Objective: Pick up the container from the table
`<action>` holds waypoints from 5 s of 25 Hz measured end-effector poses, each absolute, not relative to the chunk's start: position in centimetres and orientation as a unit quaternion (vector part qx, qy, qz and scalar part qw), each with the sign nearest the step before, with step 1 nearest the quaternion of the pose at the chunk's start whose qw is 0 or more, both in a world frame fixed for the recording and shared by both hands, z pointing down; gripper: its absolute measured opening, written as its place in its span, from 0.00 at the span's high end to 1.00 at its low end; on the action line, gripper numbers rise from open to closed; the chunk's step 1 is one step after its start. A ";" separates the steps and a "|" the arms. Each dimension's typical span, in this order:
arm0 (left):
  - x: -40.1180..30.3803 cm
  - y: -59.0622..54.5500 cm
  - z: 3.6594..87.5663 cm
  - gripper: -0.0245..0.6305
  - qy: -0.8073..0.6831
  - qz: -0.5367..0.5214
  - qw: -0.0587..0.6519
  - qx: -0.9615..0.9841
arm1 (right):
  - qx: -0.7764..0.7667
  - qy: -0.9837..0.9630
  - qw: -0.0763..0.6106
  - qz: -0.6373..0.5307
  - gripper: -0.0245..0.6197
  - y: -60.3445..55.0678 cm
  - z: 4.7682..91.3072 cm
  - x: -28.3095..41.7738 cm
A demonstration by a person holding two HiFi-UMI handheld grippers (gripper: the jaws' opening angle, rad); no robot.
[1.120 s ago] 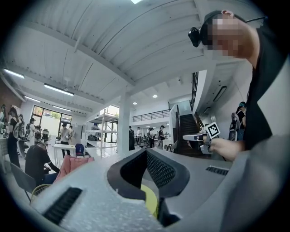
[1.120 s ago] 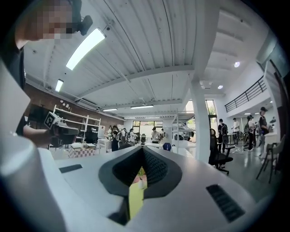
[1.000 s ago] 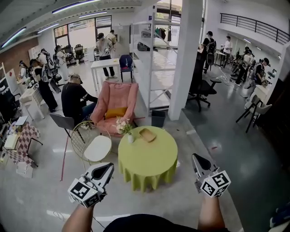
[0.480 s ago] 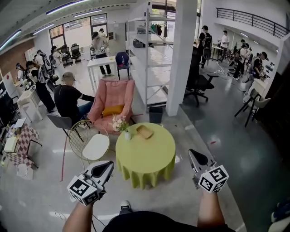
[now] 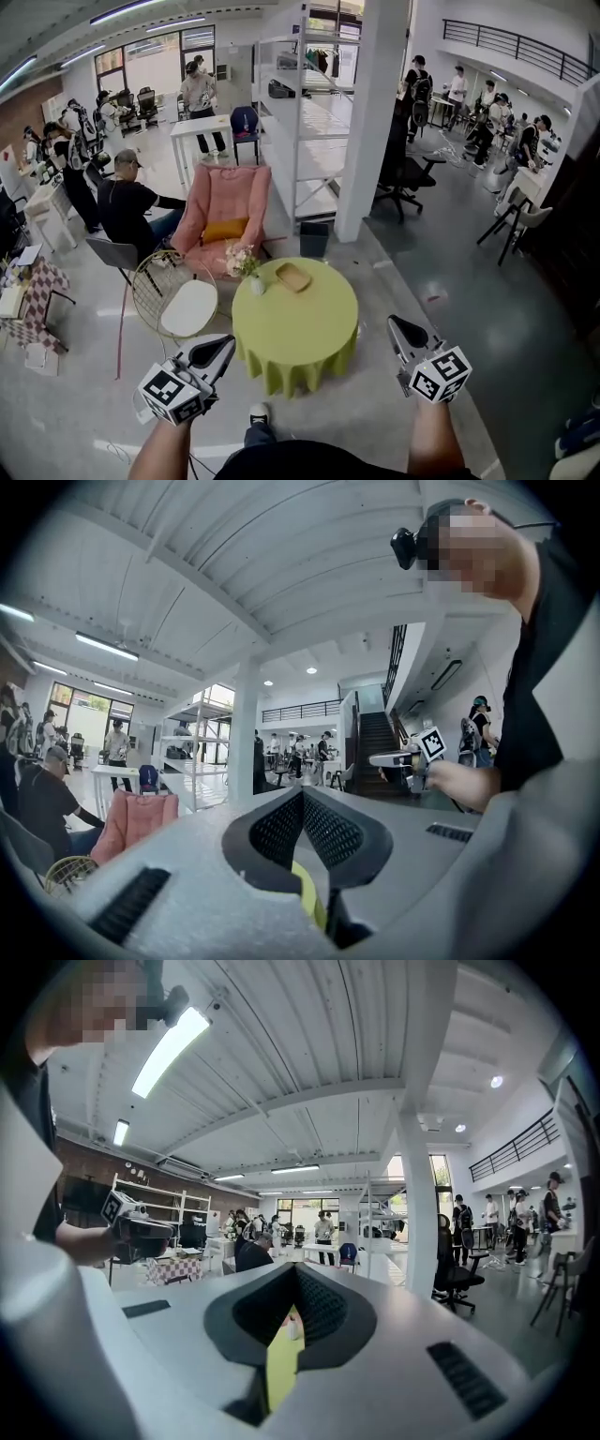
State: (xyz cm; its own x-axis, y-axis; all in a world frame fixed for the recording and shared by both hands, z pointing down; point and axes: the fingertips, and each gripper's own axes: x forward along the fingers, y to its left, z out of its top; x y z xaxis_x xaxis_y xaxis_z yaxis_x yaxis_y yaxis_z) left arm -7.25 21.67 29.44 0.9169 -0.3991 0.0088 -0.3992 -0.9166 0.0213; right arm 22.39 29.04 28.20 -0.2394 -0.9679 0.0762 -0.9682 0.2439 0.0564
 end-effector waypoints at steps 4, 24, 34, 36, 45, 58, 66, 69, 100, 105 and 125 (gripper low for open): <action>-7.3 18.8 29.7 0.94 -0.200 -0.003 0.022 0.979 | 0.617 -0.785 0.057 0.003 0.95 26.5 28.2 22.0; -9.8 -3.6 30.7 0.94 -0.177 -0.027 0.037 0.983 | 0.643 -0.762 0.070 0.009 0.95 7.9 28.2 19.4; -10.6 -11.6 30.1 0.94 -0.146 -0.060 0.056 0.986 | 0.673 -0.736 0.074 0.008 0.95 2.1 27.1 18.7; -11.0 -13.0 30.0 0.94 -0.146 -0.067 0.056 0.985 | 0.678 -0.731 0.075 0.007 0.95 1.0 27.3 18.4; -11.4 -15.7 29.1 0.94 -0.132 -0.076 0.048 0.987 | 0.696 -0.716 0.055 0.027 0.95 -1.9 27.8 18.9; -10.7 -16.7 30.8 0.94 -0.126 -0.060 0.058 0.989 | 0.692 -0.718 0.068 0.031 0.95 -3.7 27.9 18.7; -8.3 -17.2 30.8 0.94 -0.132 -0.045 0.056 0.989 | 0.680 -0.730 0.055 0.033 0.95 -4.9 28.7 20.7; -6.6 -17.1 30.4 0.94 -0.132 -0.041 0.058 0.989 | 0.675 -0.735 0.051 0.037 0.95 -5.5 28.7 22.1; 1.2 -15.8 33.7 0.94 -0.185 0.014 0.080 0.979 | 0.586 -0.804 0.083 0.064 0.95 -11.6 33.7 29.0; 1.0 -16.0 34.8 0.94 -0.209 0.021 0.091 0.973 | 0.570 -0.812 0.096 0.082 0.95 -13.1 36.8 29.6; 0.8 -15.7 40.7 0.94 -0.253 0.063 0.126 0.957 | 0.532 -0.824 0.132 0.145 0.95 -17.2 46.1 30.0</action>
